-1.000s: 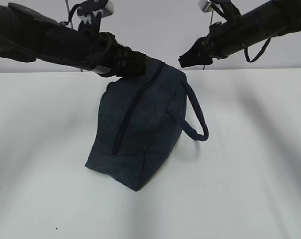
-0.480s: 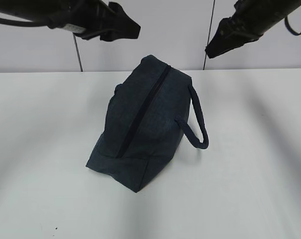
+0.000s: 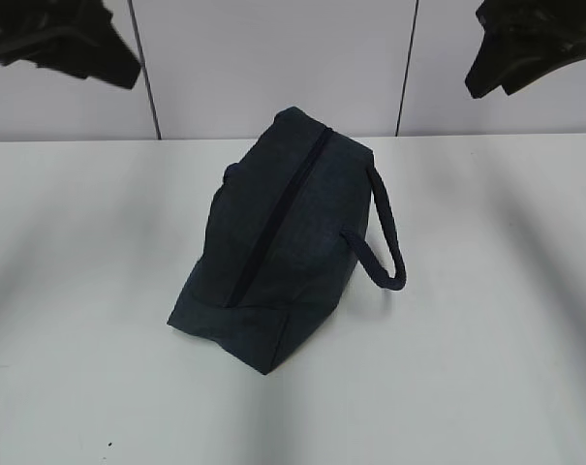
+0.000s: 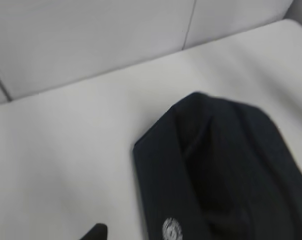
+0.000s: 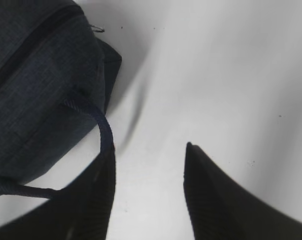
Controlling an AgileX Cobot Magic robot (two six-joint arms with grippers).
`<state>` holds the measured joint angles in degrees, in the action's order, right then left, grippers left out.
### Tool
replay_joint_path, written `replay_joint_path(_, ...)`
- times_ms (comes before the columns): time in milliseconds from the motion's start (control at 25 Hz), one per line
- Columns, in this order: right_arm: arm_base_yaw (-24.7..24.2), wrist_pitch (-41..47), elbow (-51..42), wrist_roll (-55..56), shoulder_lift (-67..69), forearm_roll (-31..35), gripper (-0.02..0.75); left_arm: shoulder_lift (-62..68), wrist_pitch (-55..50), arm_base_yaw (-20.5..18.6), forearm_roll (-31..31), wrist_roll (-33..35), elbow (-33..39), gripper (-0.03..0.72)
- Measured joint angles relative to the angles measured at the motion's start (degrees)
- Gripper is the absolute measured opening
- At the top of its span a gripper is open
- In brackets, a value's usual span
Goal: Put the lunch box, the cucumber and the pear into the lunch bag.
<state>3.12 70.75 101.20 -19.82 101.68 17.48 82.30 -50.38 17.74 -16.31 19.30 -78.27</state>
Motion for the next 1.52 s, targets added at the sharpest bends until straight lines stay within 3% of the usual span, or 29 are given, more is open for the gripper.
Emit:
replay_joint_path(280, 0.00, 0.35, 0.00, 4.22, -1.80, 0.34, 0.347, -3.65, -12.93, -0.62, 12.54, -9.54, 0.00, 0.380)
replay_joint_path(920, 0.00, 1.41, -0.10, 8.11, -26.58, -0.85, 0.314, -22.34, -21.67, -0.73, 20.35, -15.92, 0.95, 0.380)
replay_joint_path(1160, 0.00, 1.63, -3.16, 9.60, -38.85, -0.88, 0.314, -34.84, -22.05, -0.73, 20.13, -17.51, 9.48, 0.380)
replay_joint_path(1520, 0.00, 2.06, -24.35, 9.67, -60.48, -0.88, 0.412, -61.06, -22.59, -0.73, 18.03, -19.30, 25.05, 0.380)
